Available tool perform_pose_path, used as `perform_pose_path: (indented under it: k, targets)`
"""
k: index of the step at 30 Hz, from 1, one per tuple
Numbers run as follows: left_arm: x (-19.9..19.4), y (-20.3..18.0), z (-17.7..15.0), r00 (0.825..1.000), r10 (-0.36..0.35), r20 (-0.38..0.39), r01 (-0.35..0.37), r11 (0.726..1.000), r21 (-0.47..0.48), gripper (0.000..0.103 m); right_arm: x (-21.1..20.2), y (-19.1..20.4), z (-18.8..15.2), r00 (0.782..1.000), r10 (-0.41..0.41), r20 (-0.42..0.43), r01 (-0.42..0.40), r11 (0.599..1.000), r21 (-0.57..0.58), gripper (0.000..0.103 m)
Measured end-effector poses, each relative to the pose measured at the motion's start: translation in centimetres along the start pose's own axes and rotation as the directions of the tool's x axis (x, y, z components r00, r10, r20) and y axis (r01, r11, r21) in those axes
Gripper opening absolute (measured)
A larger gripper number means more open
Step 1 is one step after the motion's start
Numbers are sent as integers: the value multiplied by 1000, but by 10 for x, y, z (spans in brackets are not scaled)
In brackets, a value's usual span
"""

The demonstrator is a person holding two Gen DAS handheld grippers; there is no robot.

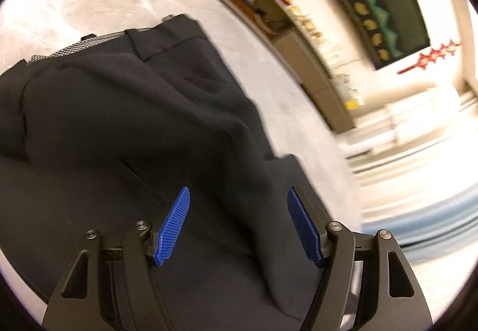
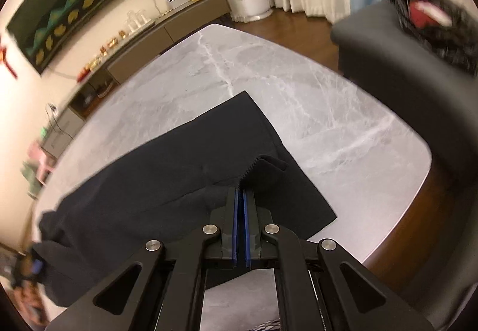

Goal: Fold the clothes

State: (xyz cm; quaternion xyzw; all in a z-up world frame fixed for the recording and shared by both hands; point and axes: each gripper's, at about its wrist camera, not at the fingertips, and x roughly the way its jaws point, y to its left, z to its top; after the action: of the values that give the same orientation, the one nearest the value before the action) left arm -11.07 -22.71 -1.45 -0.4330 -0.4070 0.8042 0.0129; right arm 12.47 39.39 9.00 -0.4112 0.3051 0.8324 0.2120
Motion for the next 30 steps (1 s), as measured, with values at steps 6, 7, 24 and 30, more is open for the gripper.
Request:
perform_pose_path:
  k: [6,7,24,30]
  targets:
    - [-26,-79,28,984,2,177,-41,975,218,26,-2,-22,2,996,89,17,-90,991,103,4]
    - [-41,-98,32,971,-58,232,-10,960,281,32,-3,-29,2,995,92,25,-95,985,141,4]
    - [-114,77,20,982,102,161,-85,990,-113,61,-46,145,-75,905,-127,405,288,885,-366,45]
    - [-96,50,14,985,124,119,-121,992,-37,62,7,341,-200,977,200,71,-36,483,-875,53]
